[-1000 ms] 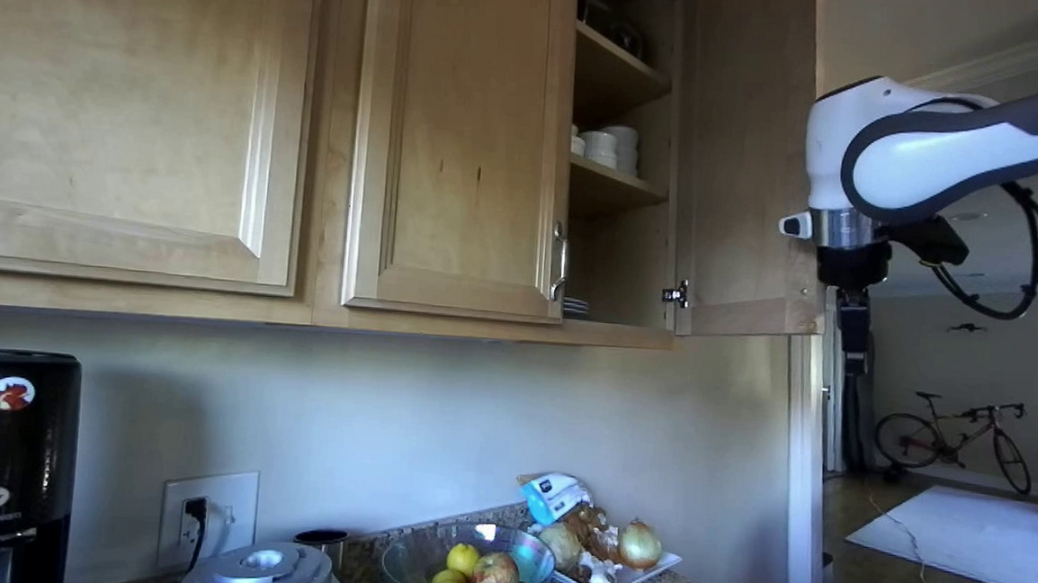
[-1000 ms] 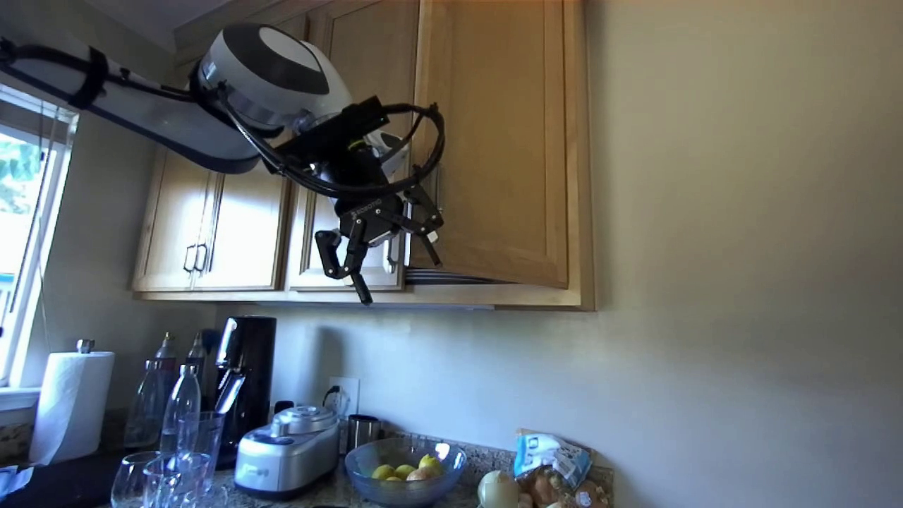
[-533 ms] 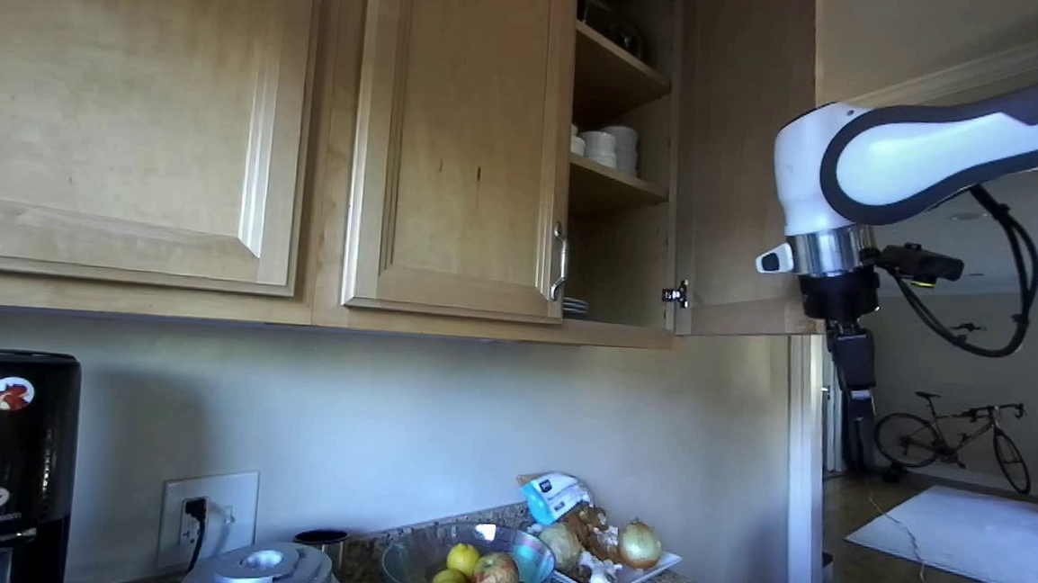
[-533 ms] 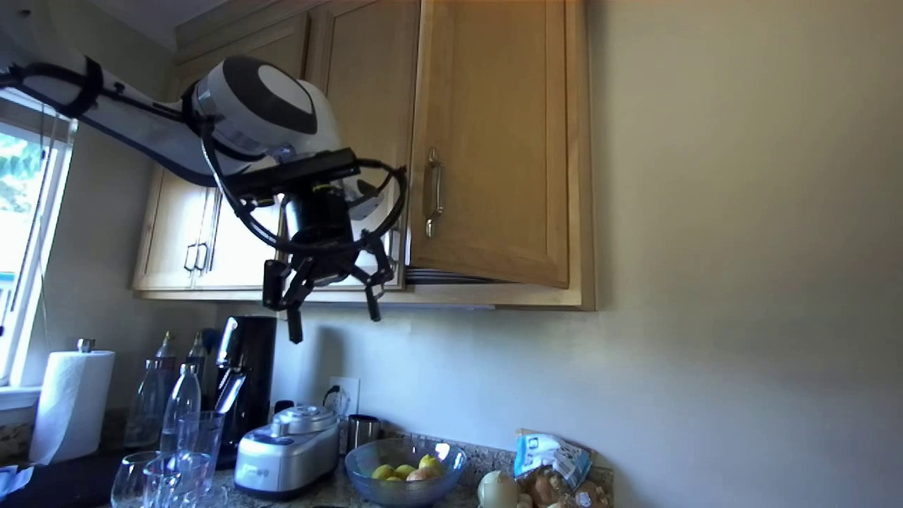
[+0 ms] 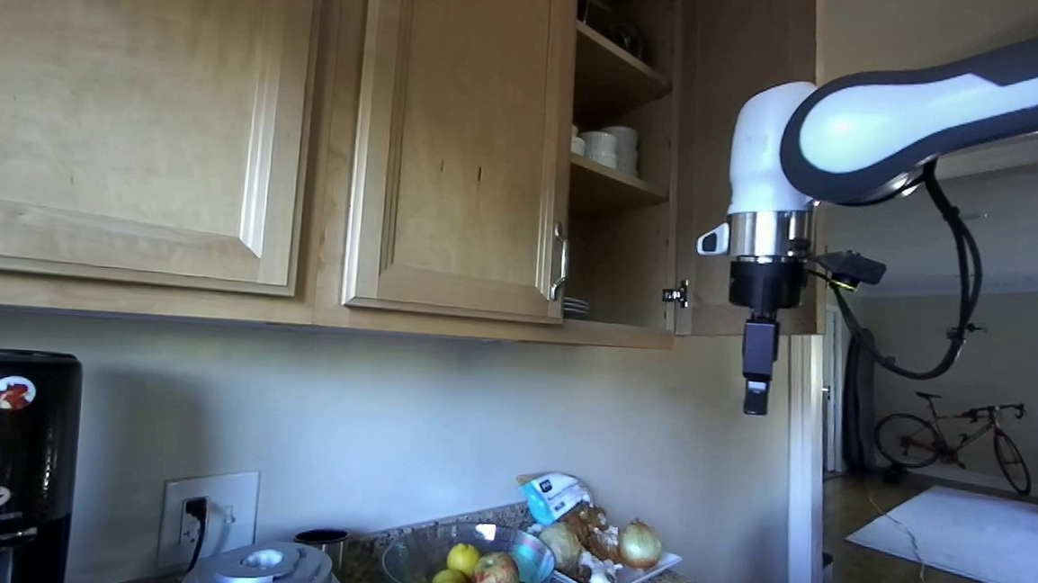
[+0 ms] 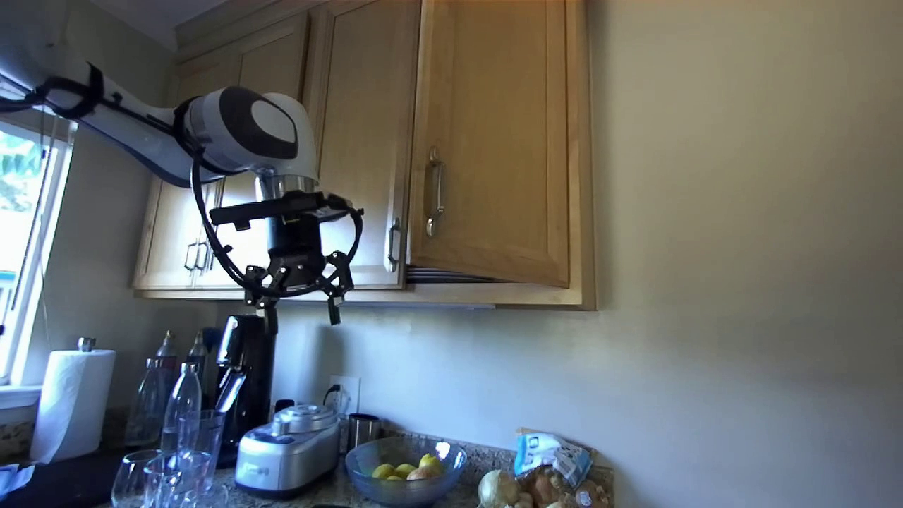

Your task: Open the cabinet doors

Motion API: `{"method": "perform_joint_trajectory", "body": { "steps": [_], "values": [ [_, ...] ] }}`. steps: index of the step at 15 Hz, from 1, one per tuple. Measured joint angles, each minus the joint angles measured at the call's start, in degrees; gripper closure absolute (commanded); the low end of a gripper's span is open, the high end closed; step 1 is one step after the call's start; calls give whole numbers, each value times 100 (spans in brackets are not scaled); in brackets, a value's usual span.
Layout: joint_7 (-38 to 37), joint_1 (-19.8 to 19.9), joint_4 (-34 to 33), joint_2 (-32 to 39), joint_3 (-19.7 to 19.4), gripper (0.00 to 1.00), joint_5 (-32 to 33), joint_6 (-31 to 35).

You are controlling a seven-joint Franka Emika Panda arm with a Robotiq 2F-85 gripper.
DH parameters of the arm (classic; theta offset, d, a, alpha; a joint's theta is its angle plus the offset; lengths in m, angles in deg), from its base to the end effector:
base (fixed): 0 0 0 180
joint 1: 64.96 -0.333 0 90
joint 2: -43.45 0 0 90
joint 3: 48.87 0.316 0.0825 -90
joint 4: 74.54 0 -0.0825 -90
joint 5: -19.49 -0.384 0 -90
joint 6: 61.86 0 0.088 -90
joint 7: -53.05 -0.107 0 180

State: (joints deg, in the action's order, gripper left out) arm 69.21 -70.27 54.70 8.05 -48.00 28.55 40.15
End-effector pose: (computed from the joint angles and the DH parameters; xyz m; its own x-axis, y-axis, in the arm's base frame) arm 0.3744 0.0282 0.6027 0.9102 0.4048 0.0875 0.3823 -0.9026 0.1980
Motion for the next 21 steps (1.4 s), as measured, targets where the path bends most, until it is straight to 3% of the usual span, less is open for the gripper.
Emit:
{"method": "perform_joint_trajectory", "body": {
  "steps": [5,11,15,21],
  "values": [
    [-493,99,-358,453,21,0,27,1721],
    [-937,184,-1013,1317,9,0,-4,3247],
    [-1325,255,-1529,1741,9,0,-32,3650],
    [-1768,261,-2118,1842,40,0,-309,3648]
  ]
}}
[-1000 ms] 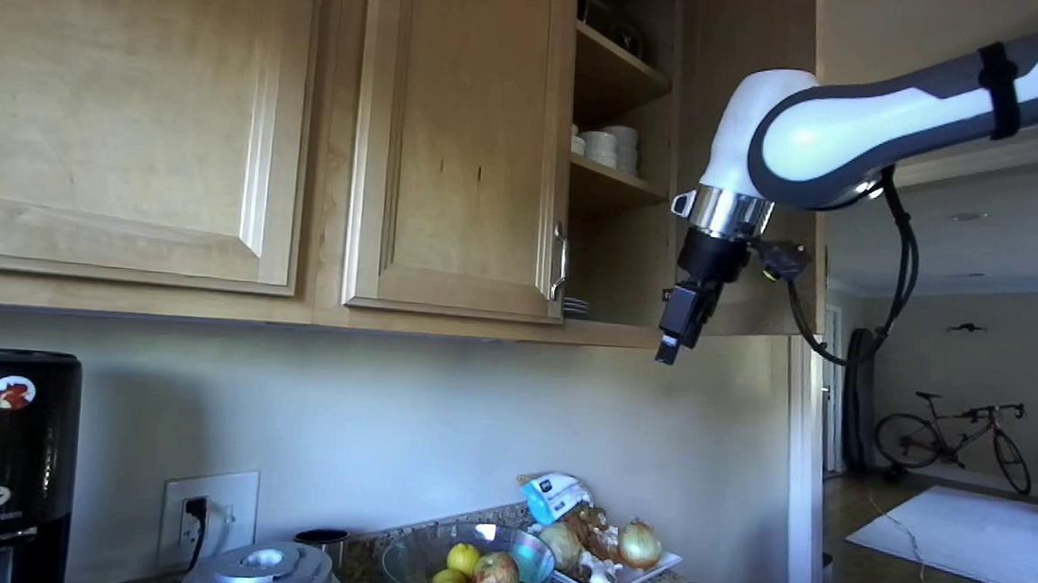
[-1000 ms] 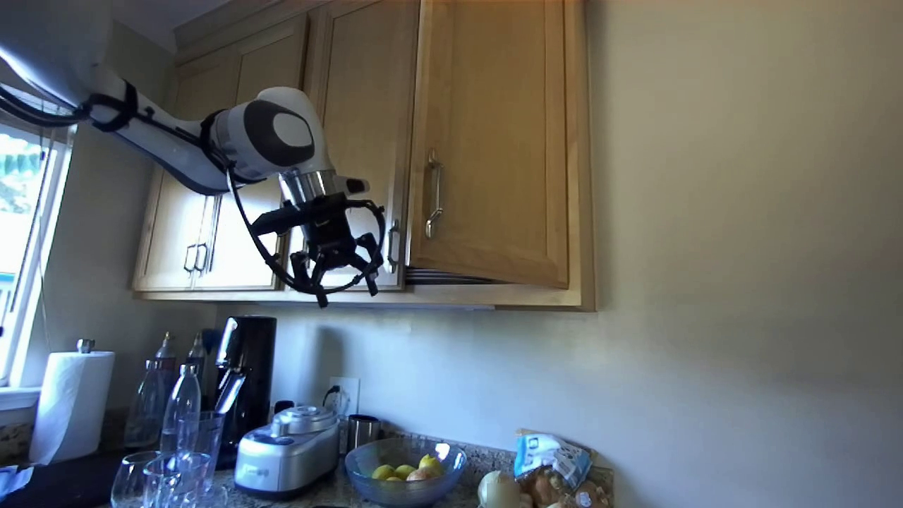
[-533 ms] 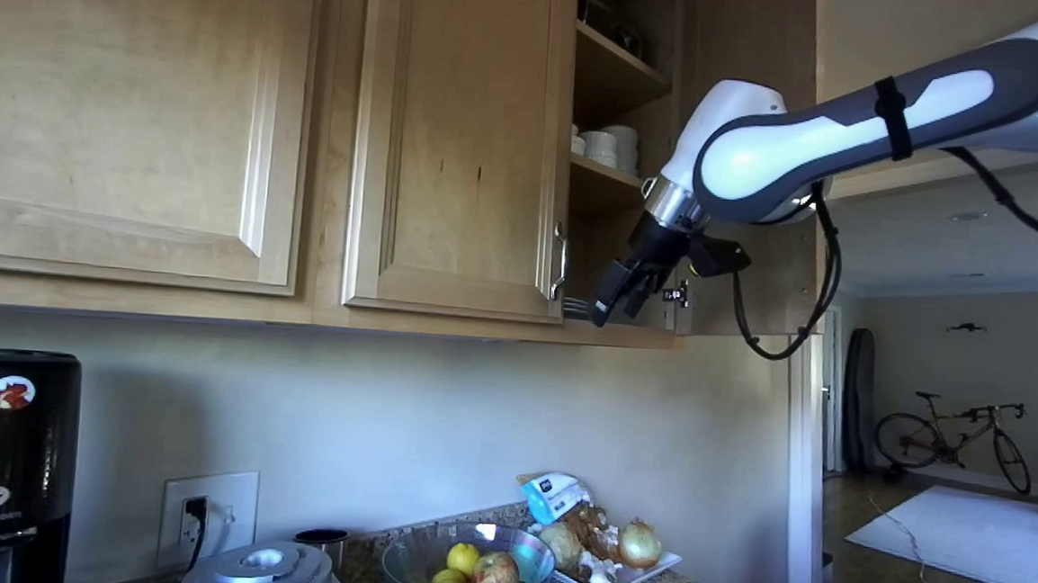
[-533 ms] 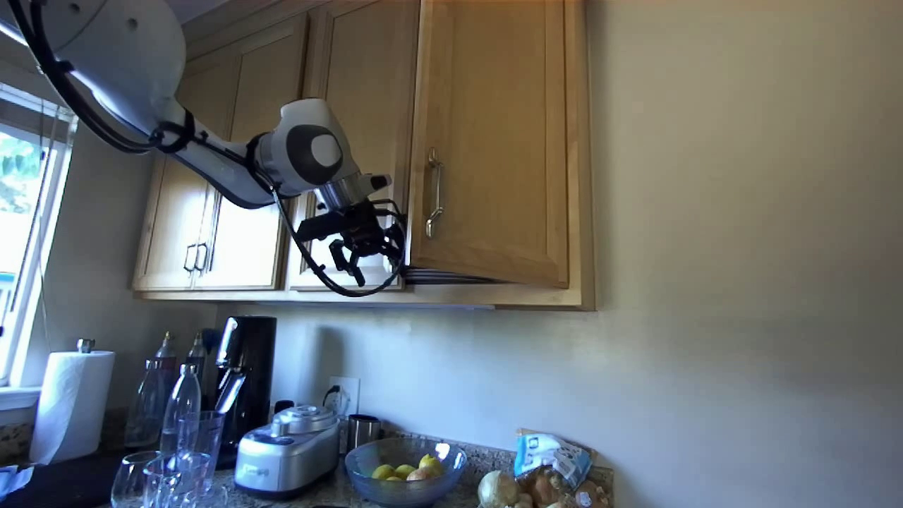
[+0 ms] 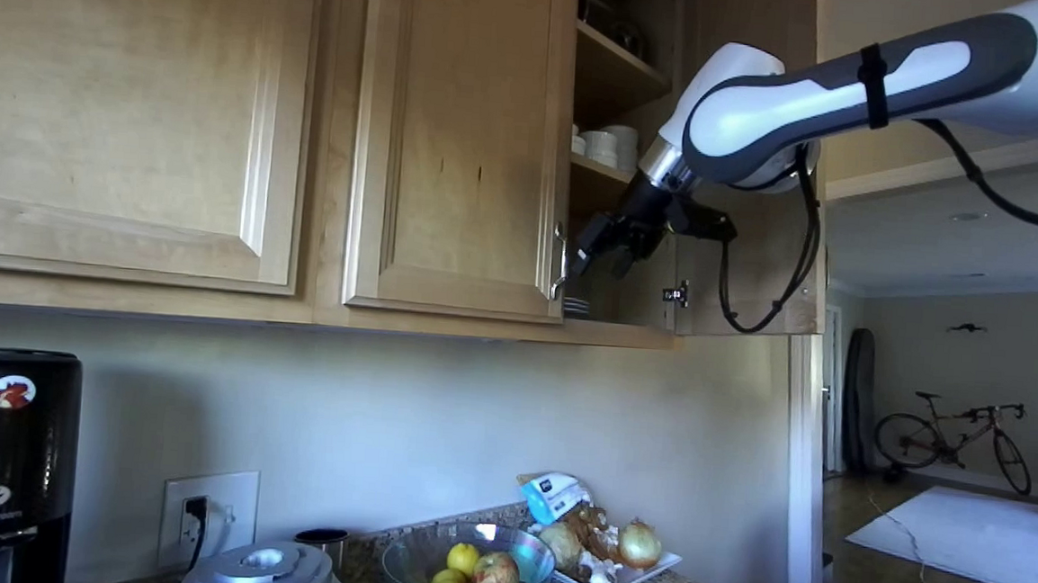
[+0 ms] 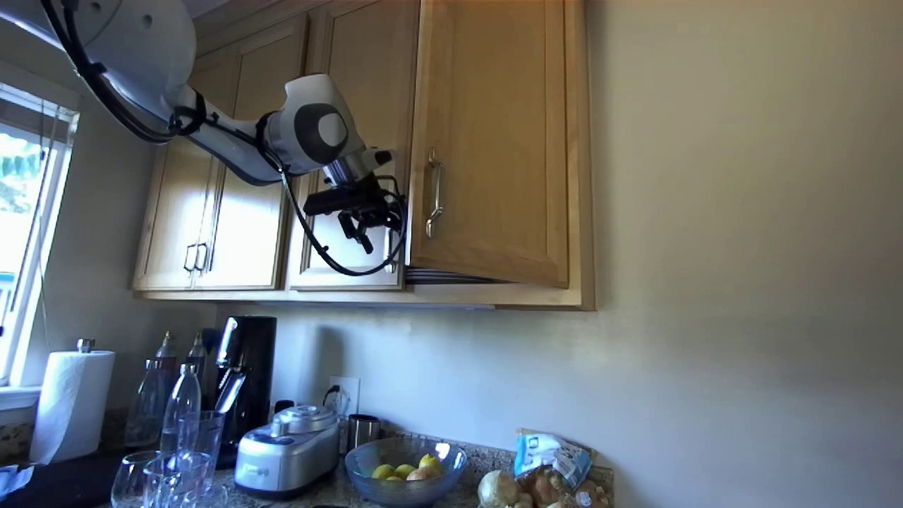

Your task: Open the cabinet doors

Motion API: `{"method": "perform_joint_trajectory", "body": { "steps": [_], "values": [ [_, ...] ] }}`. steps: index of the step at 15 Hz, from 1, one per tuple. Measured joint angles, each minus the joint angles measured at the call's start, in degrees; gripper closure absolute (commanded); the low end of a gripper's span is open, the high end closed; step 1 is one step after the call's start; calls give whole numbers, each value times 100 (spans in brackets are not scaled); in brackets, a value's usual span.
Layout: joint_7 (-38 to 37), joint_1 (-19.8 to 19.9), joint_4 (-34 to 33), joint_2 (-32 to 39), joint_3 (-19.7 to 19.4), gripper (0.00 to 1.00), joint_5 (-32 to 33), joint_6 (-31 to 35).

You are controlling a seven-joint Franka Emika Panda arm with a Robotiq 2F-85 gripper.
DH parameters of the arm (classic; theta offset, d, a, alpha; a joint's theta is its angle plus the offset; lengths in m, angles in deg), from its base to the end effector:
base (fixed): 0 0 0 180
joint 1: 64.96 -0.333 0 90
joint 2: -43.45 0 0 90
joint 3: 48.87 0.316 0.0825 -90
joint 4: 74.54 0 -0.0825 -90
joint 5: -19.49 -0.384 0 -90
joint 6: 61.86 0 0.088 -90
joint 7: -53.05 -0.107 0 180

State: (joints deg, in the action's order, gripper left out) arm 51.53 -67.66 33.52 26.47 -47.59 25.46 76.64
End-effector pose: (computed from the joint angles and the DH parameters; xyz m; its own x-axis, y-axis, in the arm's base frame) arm 0.5091 0.0370 0.7270 0.6710 0.1024 0.7344 0.0522 -0.9945 0.0910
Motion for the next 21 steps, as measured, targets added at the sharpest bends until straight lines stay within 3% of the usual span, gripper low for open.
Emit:
{"method": "perform_joint_trajectory", "body": {
  "steps": [3,5,7,8,11,12,13,14,16,21],
  "values": [
    [-223,16,-187,17,-1,2,-64,0],
    [-333,49,-312,89,-1,26,-79,0],
    [-410,67,-432,190,-3,40,-115,0],
    [-424,66,-489,239,-1,31,-147,0],
    [-550,60,-632,473,102,21,-175,5],
    [-609,56,-690,571,156,12,-175,6],
    [-651,49,-754,665,203,21,-175,11],
    [-667,45,-815,752,243,46,-175,16],
    [-674,44,-944,887,302,49,-175,20],
    [-676,67,-1044,920,264,81,-171,-34]
  ]
}}
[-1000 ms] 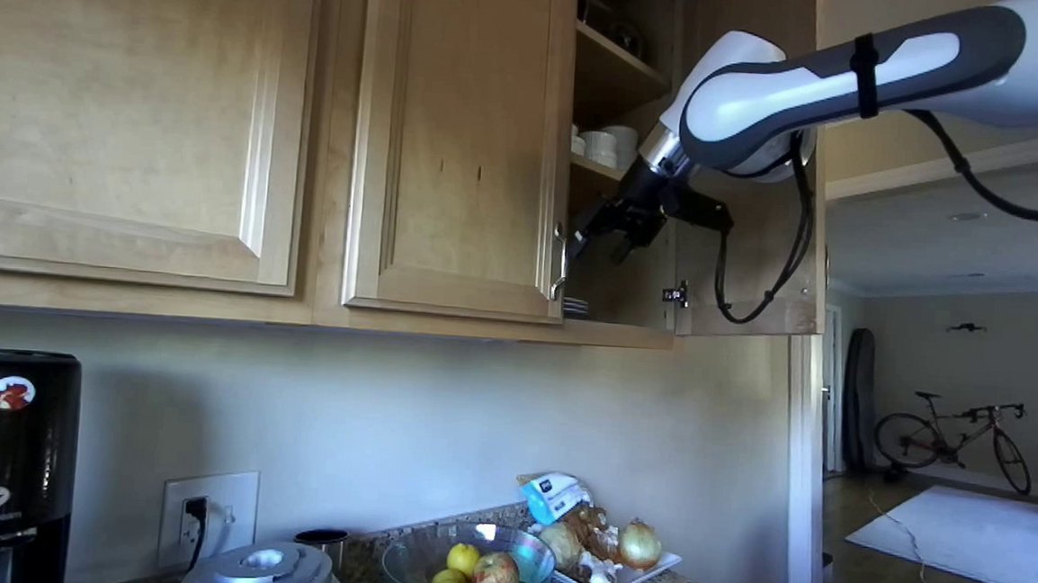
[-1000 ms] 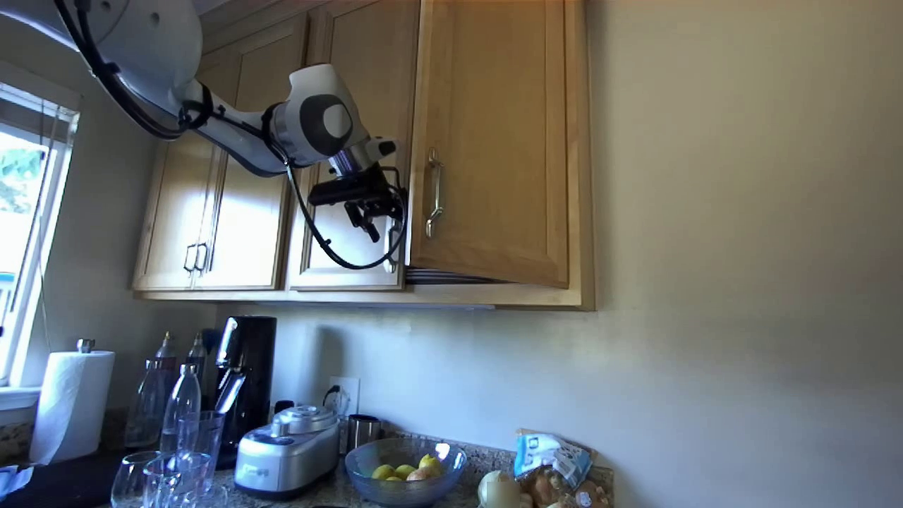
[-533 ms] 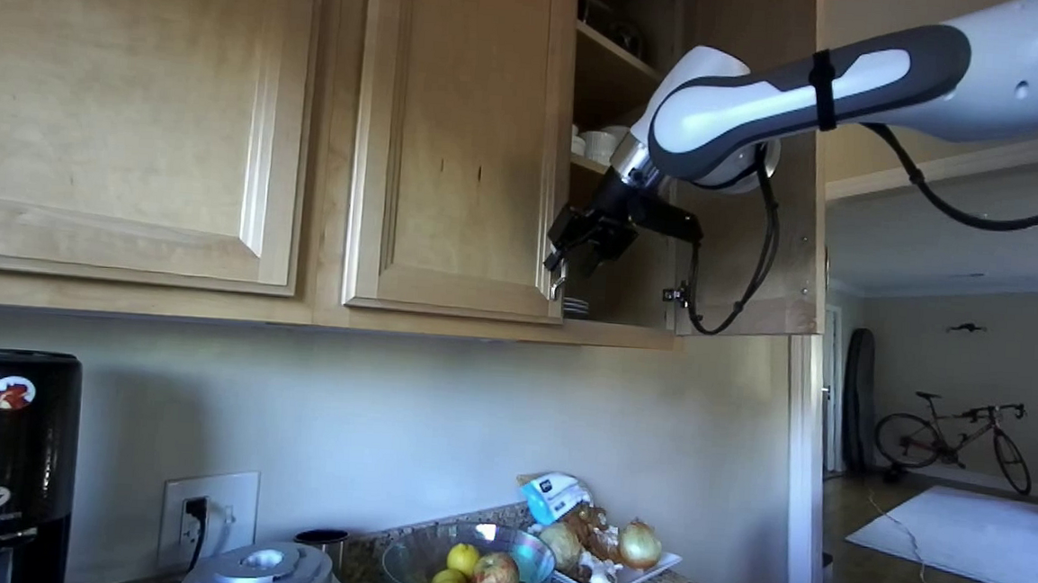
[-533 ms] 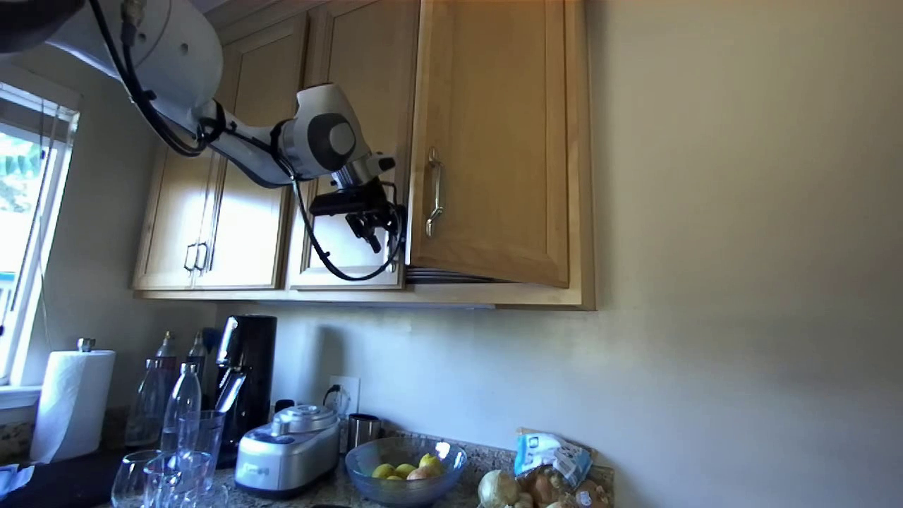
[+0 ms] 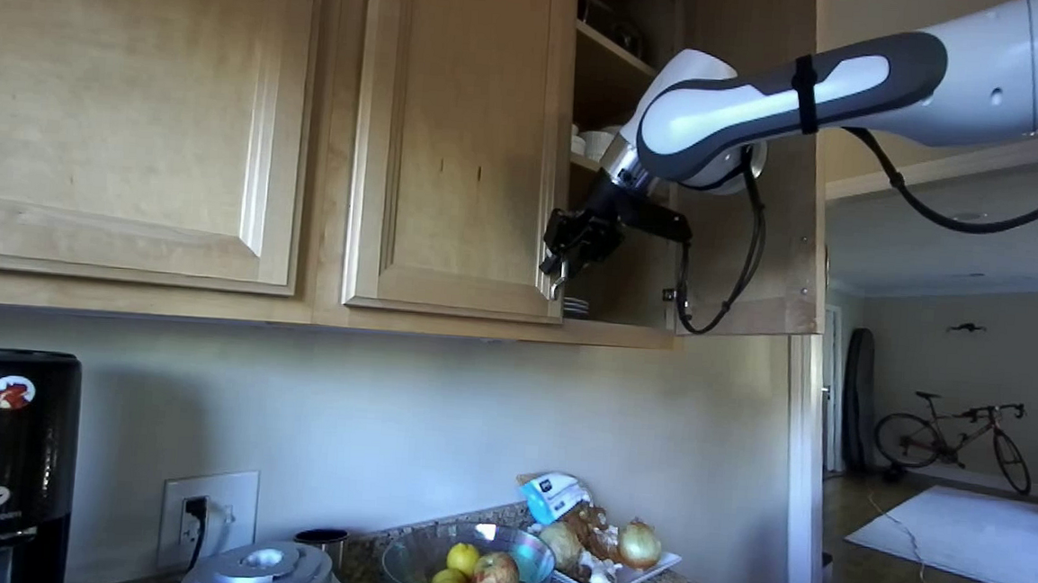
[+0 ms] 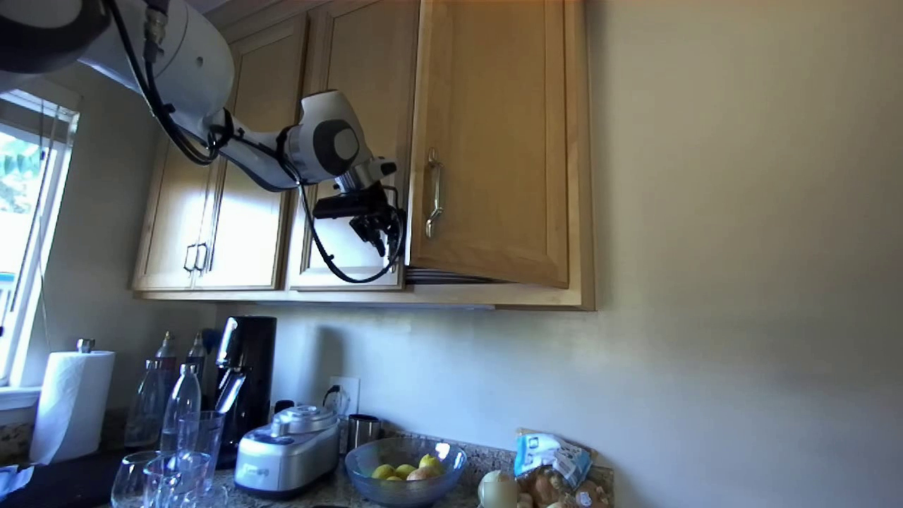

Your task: Open the cabinet doors

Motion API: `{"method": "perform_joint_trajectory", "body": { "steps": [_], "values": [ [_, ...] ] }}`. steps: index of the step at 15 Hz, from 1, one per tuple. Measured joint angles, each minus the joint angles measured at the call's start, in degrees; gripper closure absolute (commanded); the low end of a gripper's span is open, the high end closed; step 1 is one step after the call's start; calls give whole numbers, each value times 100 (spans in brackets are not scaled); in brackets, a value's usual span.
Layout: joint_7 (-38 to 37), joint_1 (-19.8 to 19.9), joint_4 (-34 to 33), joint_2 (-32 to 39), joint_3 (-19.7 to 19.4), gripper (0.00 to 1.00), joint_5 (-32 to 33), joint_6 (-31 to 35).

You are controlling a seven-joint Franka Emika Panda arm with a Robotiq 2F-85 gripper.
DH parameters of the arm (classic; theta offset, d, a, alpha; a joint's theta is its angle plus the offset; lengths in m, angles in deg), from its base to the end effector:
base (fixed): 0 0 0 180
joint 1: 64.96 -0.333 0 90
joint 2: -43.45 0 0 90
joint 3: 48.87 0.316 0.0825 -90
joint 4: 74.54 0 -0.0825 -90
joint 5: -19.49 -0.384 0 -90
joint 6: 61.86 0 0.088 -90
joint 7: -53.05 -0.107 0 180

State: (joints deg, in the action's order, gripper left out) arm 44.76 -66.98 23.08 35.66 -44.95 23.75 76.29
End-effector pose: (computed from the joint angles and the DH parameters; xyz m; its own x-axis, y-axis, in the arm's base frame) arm 0.5579 0.0610 0.7353 0.6632 -0.0140 0.7483 0.0068 -0.9997 -0.0246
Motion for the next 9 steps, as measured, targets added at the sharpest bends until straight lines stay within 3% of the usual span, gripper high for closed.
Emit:
{"method": "perform_joint_trajectory", "body": {
  "steps": [3,9],
  "values": [
    [0,2,-9,-64,-6,92,-1,-48],
    [50,1,-8,-116,9,91,33,-97]
  ]
}}
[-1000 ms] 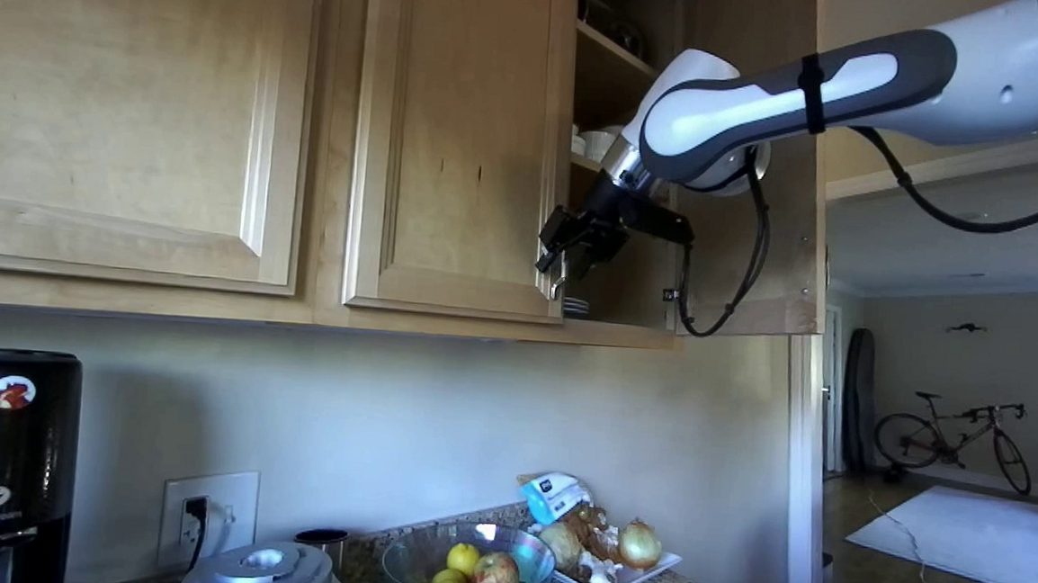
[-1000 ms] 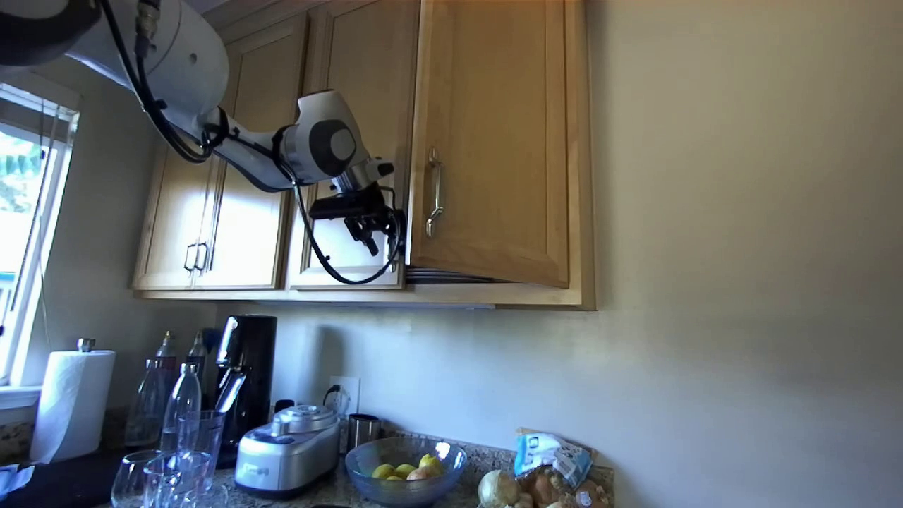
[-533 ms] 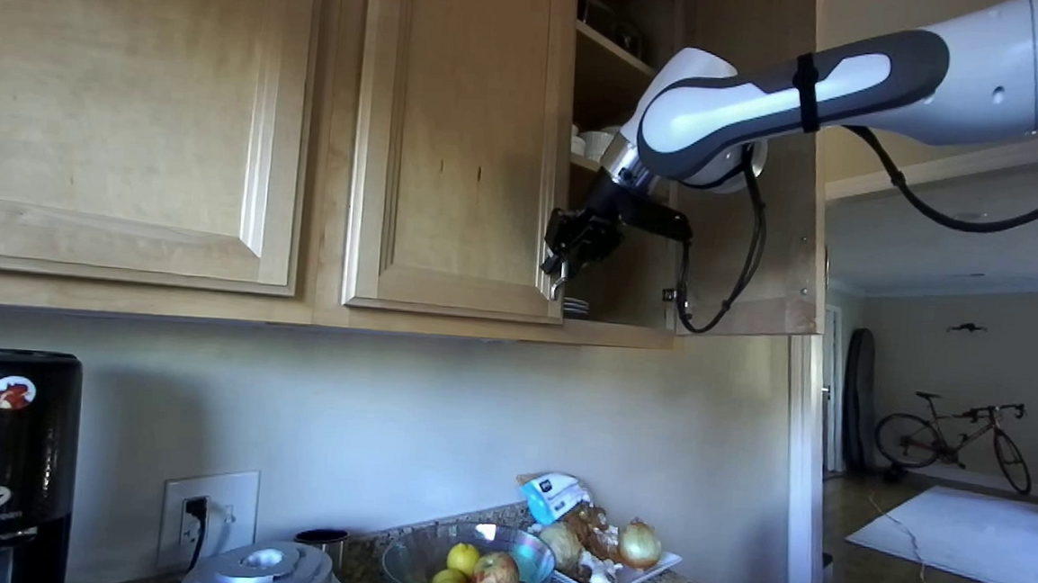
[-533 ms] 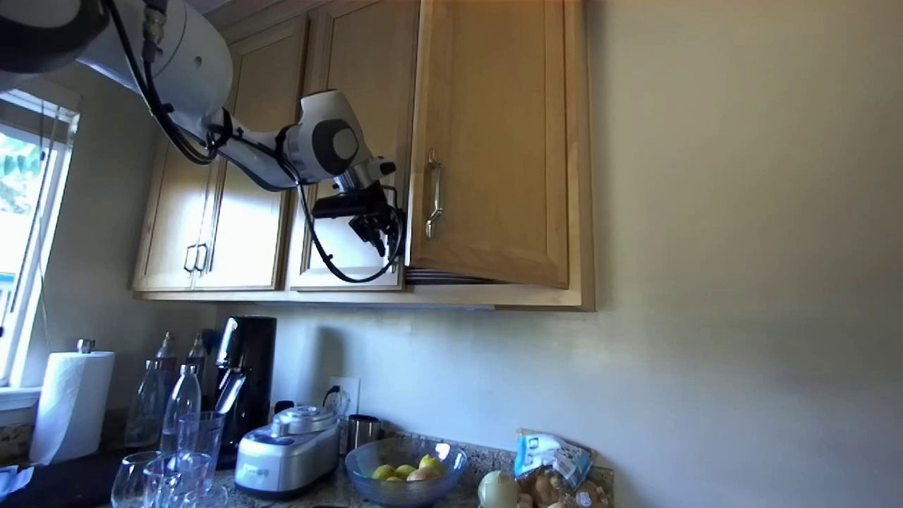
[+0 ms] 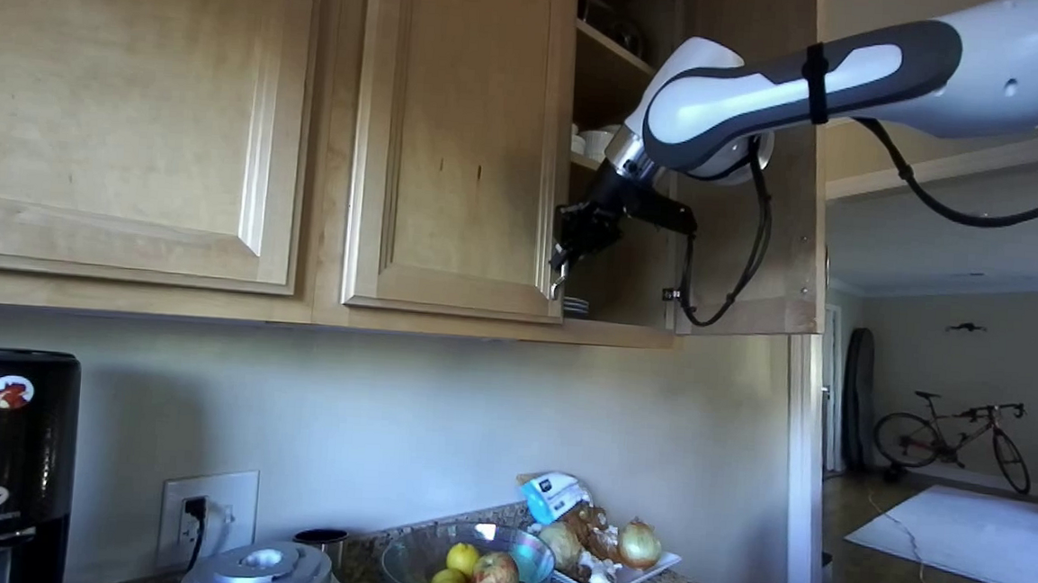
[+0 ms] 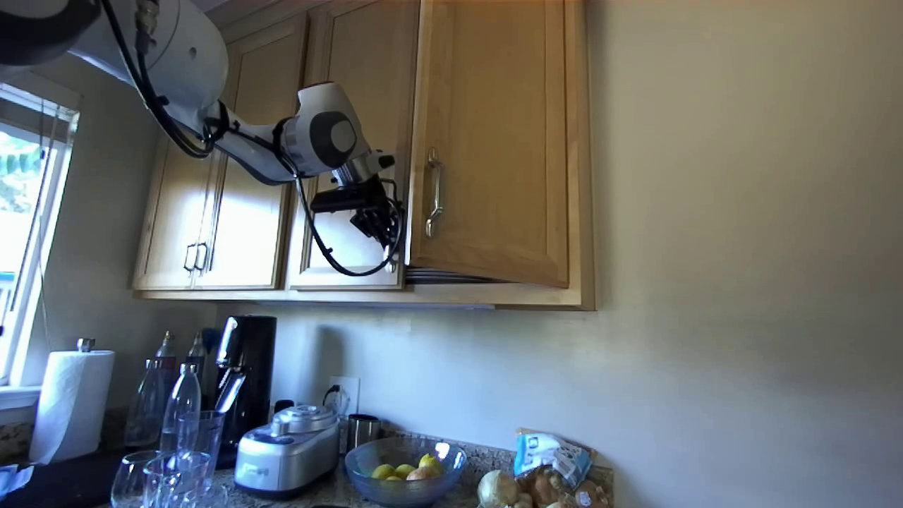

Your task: Open the cabinet doors

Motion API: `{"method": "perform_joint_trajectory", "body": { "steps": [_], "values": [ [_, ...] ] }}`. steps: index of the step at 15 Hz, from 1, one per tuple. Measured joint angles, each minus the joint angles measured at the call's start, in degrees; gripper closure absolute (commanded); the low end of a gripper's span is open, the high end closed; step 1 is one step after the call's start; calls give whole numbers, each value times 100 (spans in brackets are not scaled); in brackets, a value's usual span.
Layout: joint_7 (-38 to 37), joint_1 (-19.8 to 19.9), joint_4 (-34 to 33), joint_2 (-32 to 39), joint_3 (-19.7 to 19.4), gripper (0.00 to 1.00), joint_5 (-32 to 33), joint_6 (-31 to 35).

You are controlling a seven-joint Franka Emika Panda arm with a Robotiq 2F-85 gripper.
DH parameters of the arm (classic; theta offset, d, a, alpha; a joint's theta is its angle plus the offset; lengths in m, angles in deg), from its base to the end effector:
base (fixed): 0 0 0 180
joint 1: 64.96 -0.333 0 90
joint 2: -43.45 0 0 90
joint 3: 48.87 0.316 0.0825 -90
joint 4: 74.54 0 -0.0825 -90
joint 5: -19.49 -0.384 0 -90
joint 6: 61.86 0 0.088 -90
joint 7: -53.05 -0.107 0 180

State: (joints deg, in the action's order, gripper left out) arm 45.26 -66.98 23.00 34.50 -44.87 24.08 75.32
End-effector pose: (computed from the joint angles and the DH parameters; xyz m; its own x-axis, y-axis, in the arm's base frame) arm 0.5494 0.0613 0.7449 0.6590 -0.0002 0.7521 0.0125 -0.9999 -0.0112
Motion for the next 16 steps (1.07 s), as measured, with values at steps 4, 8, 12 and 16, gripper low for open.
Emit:
{"method": "perform_joint_trajectory", "body": {
  "steps": [4,8,12,16],
  "values": [
    [148,-4,83,-65,7,91,7,28],
    [705,-40,633,-595,-4,91,-203,36],
    [1271,-229,1486,-1517,-62,91,-551,-63],
    [1865,-603,2120,-2399,-88,91,-763,-444]
  ]
}}
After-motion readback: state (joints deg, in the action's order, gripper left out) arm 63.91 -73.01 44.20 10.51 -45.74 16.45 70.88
